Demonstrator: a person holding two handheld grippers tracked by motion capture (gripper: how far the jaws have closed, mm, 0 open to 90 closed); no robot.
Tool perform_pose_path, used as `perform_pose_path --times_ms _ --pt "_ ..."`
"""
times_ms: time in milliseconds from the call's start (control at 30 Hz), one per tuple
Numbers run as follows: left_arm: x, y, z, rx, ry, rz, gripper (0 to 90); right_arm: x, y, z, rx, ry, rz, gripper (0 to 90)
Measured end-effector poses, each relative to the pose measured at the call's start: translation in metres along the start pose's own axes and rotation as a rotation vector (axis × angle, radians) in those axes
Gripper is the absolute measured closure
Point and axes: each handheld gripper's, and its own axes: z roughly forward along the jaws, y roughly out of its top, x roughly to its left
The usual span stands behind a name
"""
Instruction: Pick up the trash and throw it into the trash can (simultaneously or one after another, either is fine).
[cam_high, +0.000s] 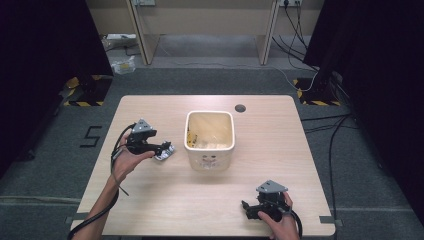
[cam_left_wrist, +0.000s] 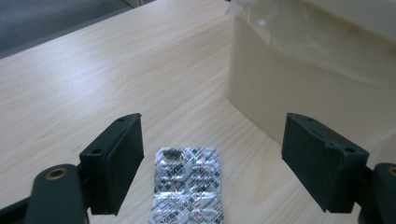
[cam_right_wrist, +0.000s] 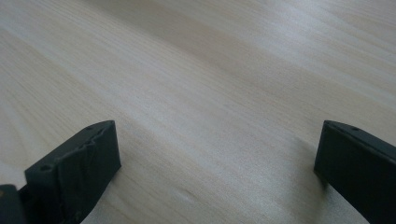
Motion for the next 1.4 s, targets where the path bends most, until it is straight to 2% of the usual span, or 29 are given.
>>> perform_pose_path --times_ms 133,333,833,1067,1400 --pt "0.003 -0.008 0.003 0.001 -0.001 -0.009 20.1 0.0 0.0 0.0 0.0 0.0 0.0 0.3" --pt "0.004 -0.015 0.007 0.02 0.012 0.007 20.3 0.0 0.0 0.0 -0.001 -0.001 0.0 0.3" --pt "0.003 -0.02 0.014 0.013 0.018 0.001 20.6 0.0 0.0 0.0 0.0 0.0 0.0 0.3" --pt "0.006 -0.028 0.024 0.038 0.025 -0.019 20.7 0.0 0.0 0.0 0.0 0.0 0.0 0.3" --pt "0.007 -0.033 0.034 0.076 0.044 -0.018 19.2 0.0 0.0 0.0 0.0 0.0 0.0 0.3"
